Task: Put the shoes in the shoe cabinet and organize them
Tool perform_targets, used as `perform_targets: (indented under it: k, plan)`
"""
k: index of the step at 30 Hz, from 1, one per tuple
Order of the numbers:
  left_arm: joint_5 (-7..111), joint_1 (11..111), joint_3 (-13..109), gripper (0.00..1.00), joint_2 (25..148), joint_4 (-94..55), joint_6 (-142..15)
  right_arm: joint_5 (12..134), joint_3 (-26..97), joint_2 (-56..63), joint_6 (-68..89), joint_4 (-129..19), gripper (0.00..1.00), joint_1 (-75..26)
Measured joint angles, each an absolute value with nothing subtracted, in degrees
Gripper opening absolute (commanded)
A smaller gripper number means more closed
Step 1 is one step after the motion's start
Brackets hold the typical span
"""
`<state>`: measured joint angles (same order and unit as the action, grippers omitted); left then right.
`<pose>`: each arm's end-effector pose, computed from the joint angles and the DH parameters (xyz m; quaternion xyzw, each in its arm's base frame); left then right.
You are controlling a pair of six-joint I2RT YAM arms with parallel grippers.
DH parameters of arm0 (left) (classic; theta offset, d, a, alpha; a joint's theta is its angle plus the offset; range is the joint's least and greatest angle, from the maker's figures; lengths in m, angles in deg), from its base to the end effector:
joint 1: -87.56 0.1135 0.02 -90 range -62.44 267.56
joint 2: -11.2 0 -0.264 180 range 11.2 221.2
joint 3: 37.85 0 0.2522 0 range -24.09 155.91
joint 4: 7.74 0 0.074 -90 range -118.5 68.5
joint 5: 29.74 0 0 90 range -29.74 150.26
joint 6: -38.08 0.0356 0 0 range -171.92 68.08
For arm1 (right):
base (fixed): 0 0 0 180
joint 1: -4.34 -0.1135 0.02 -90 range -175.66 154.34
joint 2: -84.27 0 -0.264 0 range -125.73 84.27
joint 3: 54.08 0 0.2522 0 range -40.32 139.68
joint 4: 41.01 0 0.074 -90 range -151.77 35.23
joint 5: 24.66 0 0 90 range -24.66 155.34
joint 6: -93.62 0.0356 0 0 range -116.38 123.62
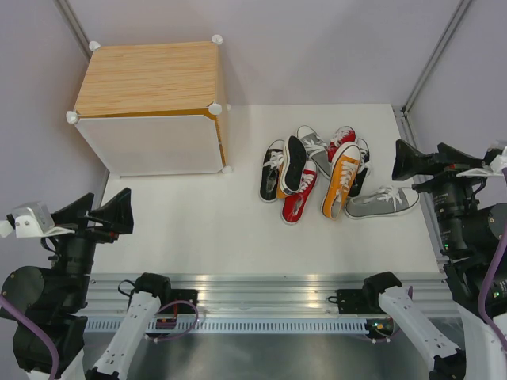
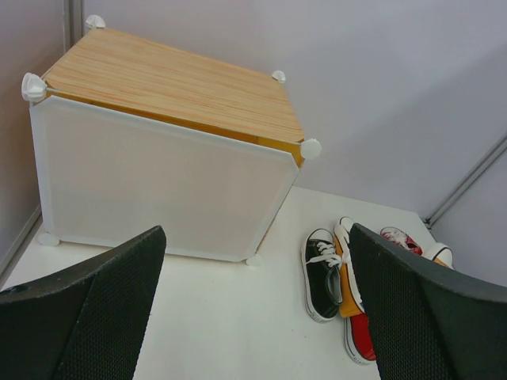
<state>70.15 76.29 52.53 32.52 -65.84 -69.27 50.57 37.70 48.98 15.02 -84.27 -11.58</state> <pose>-0.0270 0.0116 0.4658 -0.1000 0.6296 -0.1368 0.7582 0.0499 0.0048 0.5011 0.0764 0.6193 0.1060 0.7742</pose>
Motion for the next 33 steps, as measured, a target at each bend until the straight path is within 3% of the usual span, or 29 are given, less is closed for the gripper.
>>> perform_targets:
  k: [12,27,33]
  plan:
    - [70.63,76.29,52.99,1.0,39.4,-69.86,-72.22,53.31,32.73,48.56,17.81,-84.77,0.98,-11.58]
    - [67.77,76.03,55.42,1.0,67.53,-70.36,-82.88,58.86,24.08,45.28,22.14,-89.12,0.98,-11.58]
    - [78.33,67.33,60.62,0.99,79.25,-66.78,-85.38,64.28,20.82,45.61,23.24,-89.34,0.98,-11.58]
